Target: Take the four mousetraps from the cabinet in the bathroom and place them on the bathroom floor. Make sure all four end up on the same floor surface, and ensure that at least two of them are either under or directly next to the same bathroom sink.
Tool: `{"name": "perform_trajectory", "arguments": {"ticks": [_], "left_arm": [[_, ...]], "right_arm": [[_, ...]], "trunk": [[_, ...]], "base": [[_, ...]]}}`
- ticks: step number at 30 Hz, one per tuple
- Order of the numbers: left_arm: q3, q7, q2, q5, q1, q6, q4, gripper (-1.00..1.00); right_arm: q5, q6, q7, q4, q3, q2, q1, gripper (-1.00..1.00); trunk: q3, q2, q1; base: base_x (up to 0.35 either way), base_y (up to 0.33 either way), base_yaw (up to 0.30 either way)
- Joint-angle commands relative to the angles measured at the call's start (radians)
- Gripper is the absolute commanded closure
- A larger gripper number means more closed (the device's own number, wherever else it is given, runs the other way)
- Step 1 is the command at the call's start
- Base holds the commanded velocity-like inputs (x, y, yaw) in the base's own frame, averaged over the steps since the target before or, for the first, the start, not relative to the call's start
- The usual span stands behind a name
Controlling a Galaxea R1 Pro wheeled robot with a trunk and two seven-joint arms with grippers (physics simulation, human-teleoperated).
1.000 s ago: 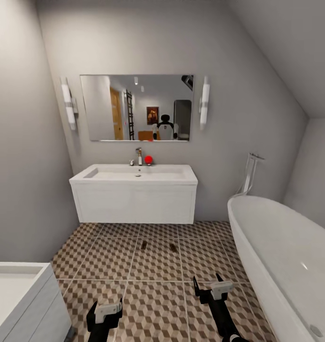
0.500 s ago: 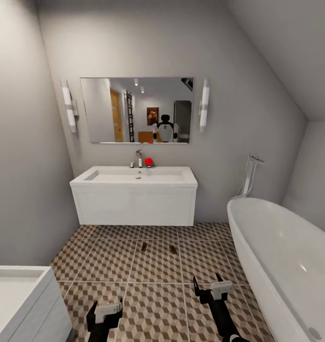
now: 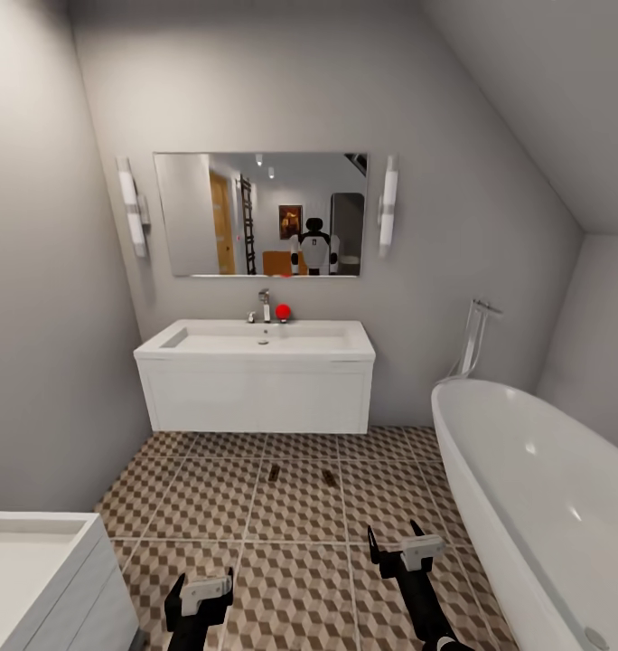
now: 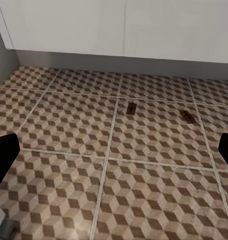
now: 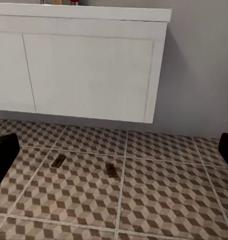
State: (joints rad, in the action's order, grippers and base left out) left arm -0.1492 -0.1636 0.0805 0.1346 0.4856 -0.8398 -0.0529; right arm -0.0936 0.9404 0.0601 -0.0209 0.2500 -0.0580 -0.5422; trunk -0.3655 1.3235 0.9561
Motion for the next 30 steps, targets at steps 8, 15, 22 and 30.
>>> {"name": "perform_trajectory", "arguments": {"ticks": [8,15,22,30], "left_arm": [[-0.009,-0.001,0.001,0.010,0.002,-0.005,-0.004,-1.00],[-0.009,-0.001,0.000,0.010,0.002,-0.005,-0.004,-1.00],[-0.009,-0.001,0.000,0.010,0.002,-0.004,-0.005,-1.00],[-0.009,-0.001,0.000,0.010,0.002,-0.004,-0.005,-1.00]], "right_arm": [[-0.009,0.003,0.003,0.001,0.009,0.000,-0.001,-1.00],[-0.009,0.003,0.003,0.001,0.009,0.000,-0.001,-1.00],[-0.009,0.003,0.003,0.001,0.009,0.000,-0.001,-1.00],[-0.009,0.003,0.003,0.001,0.009,0.000,-0.001,-1.00]], "trunk": [[0.024,-0.055,-0.031],[0.046,-0.104,-0.058],[0.068,-0.153,-0.084],[0.093,-0.209,-0.115]], "base": [[0.000,0.000,0.000],[0.000,0.000,0.000],[0.000,0.000,0.000],[0.000,0.000,0.000]]}}
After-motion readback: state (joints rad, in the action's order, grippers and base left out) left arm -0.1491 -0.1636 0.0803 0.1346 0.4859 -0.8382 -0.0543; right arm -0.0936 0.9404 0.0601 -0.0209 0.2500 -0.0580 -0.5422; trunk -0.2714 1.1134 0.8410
